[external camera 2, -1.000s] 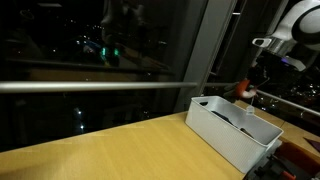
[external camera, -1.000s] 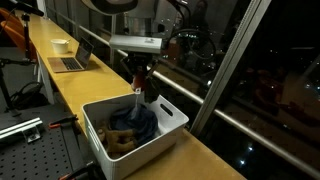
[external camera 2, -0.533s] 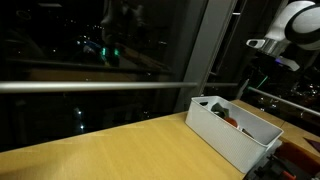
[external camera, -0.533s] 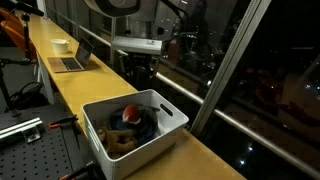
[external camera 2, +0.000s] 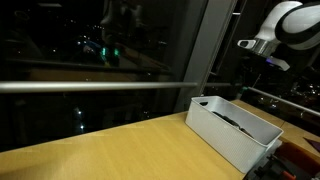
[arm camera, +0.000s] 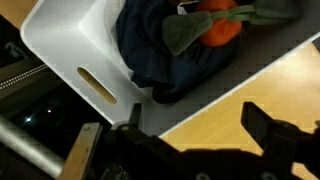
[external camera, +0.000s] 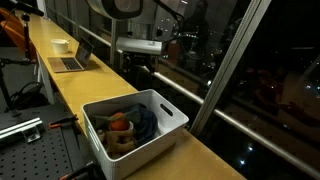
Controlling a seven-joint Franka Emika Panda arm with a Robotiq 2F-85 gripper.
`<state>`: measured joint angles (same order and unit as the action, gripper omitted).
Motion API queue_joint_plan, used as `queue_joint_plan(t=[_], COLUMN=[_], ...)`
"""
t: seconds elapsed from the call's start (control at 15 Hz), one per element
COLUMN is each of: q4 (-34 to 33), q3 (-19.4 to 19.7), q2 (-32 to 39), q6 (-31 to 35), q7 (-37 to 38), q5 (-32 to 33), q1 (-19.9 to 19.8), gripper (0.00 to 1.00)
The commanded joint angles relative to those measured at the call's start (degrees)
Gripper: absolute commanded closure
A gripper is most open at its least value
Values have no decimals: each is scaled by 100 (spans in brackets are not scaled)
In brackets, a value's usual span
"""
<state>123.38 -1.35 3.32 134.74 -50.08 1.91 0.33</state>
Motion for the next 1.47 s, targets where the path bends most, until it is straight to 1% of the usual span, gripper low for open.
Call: queue_joint_plan(t=[0.0, 0.27, 0.33, 1.4], q4=[-159, 87, 24, 92], q3=[-83, -113, -110, -111], q2=[192, 215, 211, 252], q6=[-128, -53, -20, -19], q7=[-96, -82, 8, 7], q5=[-126, -153, 5, 4], q1=[36, -4, 16, 3], gripper=[0, 0, 0, 0])
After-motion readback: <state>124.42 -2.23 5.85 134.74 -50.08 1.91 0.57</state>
